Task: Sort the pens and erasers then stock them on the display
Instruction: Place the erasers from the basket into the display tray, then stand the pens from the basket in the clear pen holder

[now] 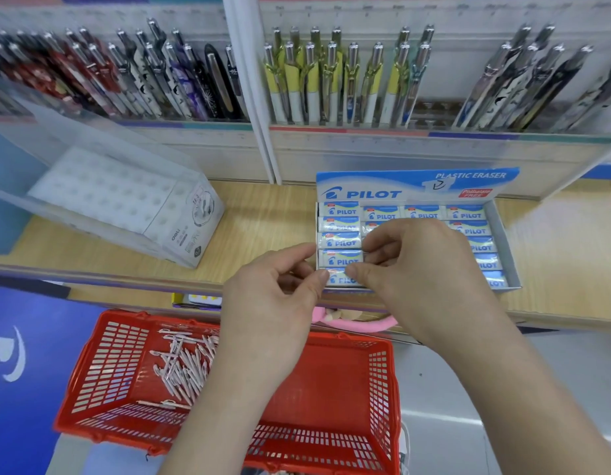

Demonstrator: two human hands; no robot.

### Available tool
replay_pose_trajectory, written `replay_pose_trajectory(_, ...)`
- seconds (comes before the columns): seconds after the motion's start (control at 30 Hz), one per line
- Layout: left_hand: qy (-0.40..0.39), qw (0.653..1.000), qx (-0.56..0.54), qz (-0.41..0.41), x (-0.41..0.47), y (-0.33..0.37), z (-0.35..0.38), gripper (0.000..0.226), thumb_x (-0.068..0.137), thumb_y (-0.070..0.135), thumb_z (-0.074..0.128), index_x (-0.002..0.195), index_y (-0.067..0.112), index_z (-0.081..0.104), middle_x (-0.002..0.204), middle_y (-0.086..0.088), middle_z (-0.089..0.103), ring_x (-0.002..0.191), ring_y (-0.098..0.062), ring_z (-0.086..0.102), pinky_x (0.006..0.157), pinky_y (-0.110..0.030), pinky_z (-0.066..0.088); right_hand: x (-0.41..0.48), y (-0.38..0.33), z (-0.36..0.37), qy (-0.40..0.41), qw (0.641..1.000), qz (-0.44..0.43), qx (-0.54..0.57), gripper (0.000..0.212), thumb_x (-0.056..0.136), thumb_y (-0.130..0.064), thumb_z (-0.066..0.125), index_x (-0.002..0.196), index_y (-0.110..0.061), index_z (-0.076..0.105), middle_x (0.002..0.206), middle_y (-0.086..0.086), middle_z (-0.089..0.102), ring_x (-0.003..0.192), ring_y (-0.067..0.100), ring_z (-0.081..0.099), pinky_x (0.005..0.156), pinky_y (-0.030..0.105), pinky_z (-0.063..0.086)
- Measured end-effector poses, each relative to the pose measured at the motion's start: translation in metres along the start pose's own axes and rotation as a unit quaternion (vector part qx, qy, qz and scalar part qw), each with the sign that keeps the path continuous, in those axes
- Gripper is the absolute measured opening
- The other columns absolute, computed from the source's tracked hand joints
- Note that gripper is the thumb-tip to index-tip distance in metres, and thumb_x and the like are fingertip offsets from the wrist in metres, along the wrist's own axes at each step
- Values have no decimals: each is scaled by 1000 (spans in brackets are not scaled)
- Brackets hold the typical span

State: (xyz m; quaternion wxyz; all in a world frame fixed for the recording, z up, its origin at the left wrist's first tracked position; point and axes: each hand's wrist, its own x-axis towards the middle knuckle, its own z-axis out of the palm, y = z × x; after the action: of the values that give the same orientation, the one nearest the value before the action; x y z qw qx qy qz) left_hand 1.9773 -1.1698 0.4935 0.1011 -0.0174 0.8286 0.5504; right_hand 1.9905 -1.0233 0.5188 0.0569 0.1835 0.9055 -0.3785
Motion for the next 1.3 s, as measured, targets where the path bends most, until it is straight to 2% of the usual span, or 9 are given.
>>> replay_pose_trajectory(0.2,16,999,42,3,-1,1,2,27,79,13,73,100,30,70,72,8,66,62,-4,58,64,-15,48,3,2,-5,-29,999,-20,31,25,86,-29,62,111,-22,61,75,-8,65,82,15,60,69,28,39)
replay_pose_trajectory(0.4,29,996,80,-8,-2,4,4,29,80,11,72,105,24,70,75,8,67,69,-10,62,68,-18,49,14,-6,-2,-68,996,-52,-32,9,84,-18,51,83,-10,48,69,5,50,73,28,46,62,33,32)
replay_pose_trajectory(0.6,39,995,86,1,-5,7,-6,23,85,17,67,108,21,70,75,13,66,70,-7,63,77,-30,54,-2,-4,-5,27,996,-74,-37,35,86,-21,52,120,-16,58,91,3,66,90,27,60,76,36,46)
replay_pose_trajectory(0.7,68,995,69,16,-19,-5,-32,18,87,17,63,99,29,71,76,14,68,71,-10,66,77,-38,56,-21,-10,-3,86,986,-136,46,23,85,-17,55,105,-21,66,79,-6,64,74,17,60,73,37,49)
replay_pose_trajectory(0.77,72,993,86,21,-32,-21,-57,22,87,14,62,90,35,70,78,16,70,74,-4,66,79,-30,54,-38,-19,8,72,979,-178,62,21,83,-19,55,99,-21,68,75,-8,62,68,13,58,70,34,49)
replay_pose_trajectory(0.87,57,987,151,24,-52,-59,-103,30,85,9,64,84,39,66,81,22,66,78,10,60,76,-7,43,-59,-33,45,46,973,-223,27,19,83,-21,57,98,-20,68,79,-8,62,70,9,56,68,26,46)
replay_pose_trajectory(1.0,13,979,205,-13,-72,-126,-176,26,83,6,65,86,31,71,83,26,63,80,16,56,71,2,36,-80,-45,117,5,971,-234,-52,17,85,-22,57,97,-20,68,86,-4,65,78,13,60,69,32,49)
replay_pose_trajectory(1.17,-46,960,262,-89,-75,-239,-280,20,85,4,61,93,17,74,93,8,71,77,3,60,68,3,33,-104,-58,237,-44,977,-192,-86,18,85,-18,57,98,-18,68,89,-4,65,78,18,64,73,31,51)
replay_pose_trajectory(1.3,-101,935,290,-176,-68,-343,-332,22,90,8,54,99,17,72,98,-1,71,90,-19,63,65,-18,35,-114,-58,337,-115,980,-133,-96,19,83,-10,63,100,-18,67,87,-2,65,75,21,64,69,40,55)
